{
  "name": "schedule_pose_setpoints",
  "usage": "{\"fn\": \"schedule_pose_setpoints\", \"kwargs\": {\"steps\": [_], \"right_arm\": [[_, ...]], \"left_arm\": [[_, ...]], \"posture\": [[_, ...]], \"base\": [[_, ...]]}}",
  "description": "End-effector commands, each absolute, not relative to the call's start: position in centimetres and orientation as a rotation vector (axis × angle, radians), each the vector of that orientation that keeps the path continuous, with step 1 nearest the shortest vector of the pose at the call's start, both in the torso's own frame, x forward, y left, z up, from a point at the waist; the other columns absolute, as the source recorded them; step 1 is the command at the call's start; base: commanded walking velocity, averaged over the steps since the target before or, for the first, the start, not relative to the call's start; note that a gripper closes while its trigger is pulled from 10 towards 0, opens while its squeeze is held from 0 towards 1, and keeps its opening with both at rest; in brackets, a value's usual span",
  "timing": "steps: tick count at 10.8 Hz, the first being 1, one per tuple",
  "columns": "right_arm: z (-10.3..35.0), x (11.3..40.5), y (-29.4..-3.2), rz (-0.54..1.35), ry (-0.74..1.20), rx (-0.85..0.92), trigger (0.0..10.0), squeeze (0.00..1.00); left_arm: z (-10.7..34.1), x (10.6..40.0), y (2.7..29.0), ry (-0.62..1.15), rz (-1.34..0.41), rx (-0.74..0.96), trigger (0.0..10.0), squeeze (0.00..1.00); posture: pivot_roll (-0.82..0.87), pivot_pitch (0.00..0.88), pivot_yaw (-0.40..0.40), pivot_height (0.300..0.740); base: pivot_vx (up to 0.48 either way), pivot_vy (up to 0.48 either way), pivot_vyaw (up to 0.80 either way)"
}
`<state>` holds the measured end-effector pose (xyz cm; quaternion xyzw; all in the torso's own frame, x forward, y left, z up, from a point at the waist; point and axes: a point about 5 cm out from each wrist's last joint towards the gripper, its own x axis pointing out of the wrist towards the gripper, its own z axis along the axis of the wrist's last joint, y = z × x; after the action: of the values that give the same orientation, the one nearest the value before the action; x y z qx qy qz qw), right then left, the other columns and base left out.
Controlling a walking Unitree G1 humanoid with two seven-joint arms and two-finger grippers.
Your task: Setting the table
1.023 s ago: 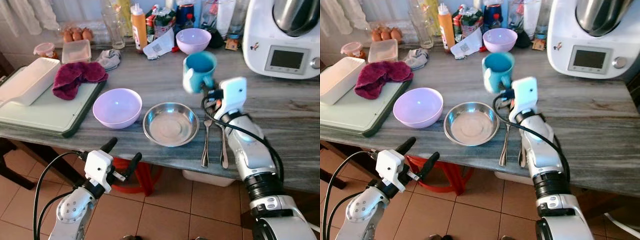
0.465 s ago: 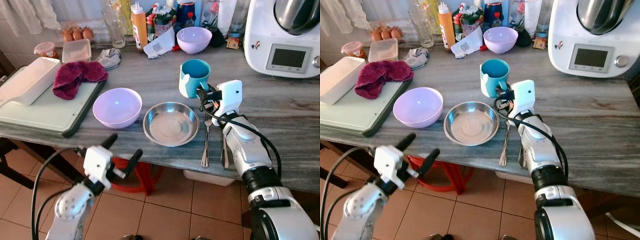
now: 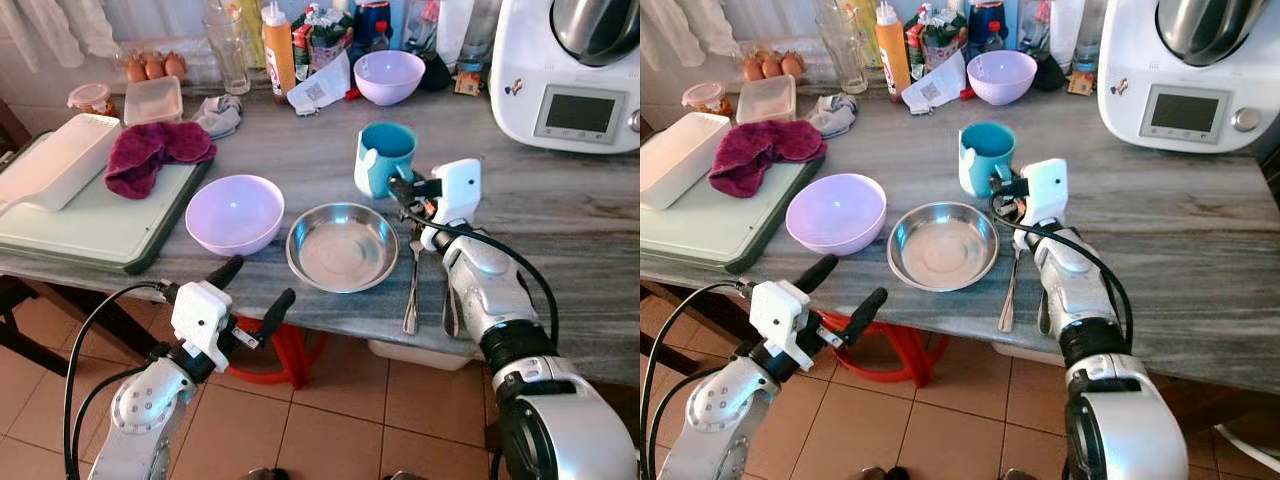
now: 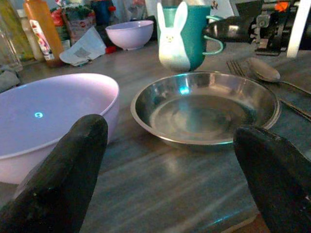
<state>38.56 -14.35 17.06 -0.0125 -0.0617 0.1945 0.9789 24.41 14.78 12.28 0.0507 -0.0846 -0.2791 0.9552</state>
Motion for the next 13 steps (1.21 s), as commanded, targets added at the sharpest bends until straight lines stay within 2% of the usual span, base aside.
{"fn": "schedule_pose_setpoints", "kwargs": {"steps": [1, 6, 7, 8, 9, 10, 11, 13], "right_arm": [[17.9, 38.9, -13.6, 0.422, -0.149, -0.033, 10.0, 0.00], [17.6, 39.3, -12.9, 0.454, -0.112, -0.059, 10.0, 0.00], [17.5, 39.3, -12.9, 0.456, -0.108, -0.053, 10.0, 0.40], [17.4, 39.3, -12.9, 0.456, -0.106, -0.053, 10.0, 0.44], [17.3, 39.3, -12.9, 0.456, -0.106, -0.056, 10.0, 0.65], [17.3, 39.3, -12.9, 0.457, -0.106, -0.059, 10.0, 0.75], [17.3, 39.3, -13.0, 0.455, -0.110, -0.068, 10.0, 1.00], [18.0, 39.3, -13.0, 0.429, -0.157, -0.076, 10.0, 1.00]], "left_arm": [[12.5, 24.2, 14.9, -0.166, -0.582, 0.113, 10.0, 0.00], [12.8, 24.4, 13.8, -0.157, -0.676, 0.118, 10.0, 0.00], [12.8, 24.4, 13.7, -0.158, -0.676, 0.117, 10.0, 0.00], [12.8, 24.4, 13.7, -0.158, -0.676, 0.115, 10.0, 0.00], [12.8, 24.3, 13.7, -0.155, -0.676, 0.114, 10.0, 0.00], [12.8, 24.3, 13.6, -0.152, -0.677, 0.112, 10.0, 0.00], [12.7, 24.3, 13.6, -0.151, -0.673, 0.111, 10.0, 0.00], [12.6, 24.3, 13.5, -0.150, -0.667, 0.095, 10.0, 0.00]], "posture": [[-0.01, 0.159, 0.088, 0.740], [-0.02, 0.148, 0.080, 0.740], [-0.02, 0.148, 0.081, 0.740], [-0.02, 0.147, 0.082, 0.740], [-0.02, 0.147, 0.080, 0.740], [-0.02, 0.147, 0.080, 0.740], [-0.01, 0.147, 0.079, 0.740], [-0.01, 0.139, 0.077, 0.740]], "base": [[0.000, 0.000, 0.00], [0.000, 0.000, 0.00], [0.000, 0.000, 0.00], [0.000, 0.000, 0.00], [0.000, 0.000, 0.00], [0.000, 0.000, 0.00], [0.000, 0.000, 0.00], [0.000, 0.000, 0.00]]}}
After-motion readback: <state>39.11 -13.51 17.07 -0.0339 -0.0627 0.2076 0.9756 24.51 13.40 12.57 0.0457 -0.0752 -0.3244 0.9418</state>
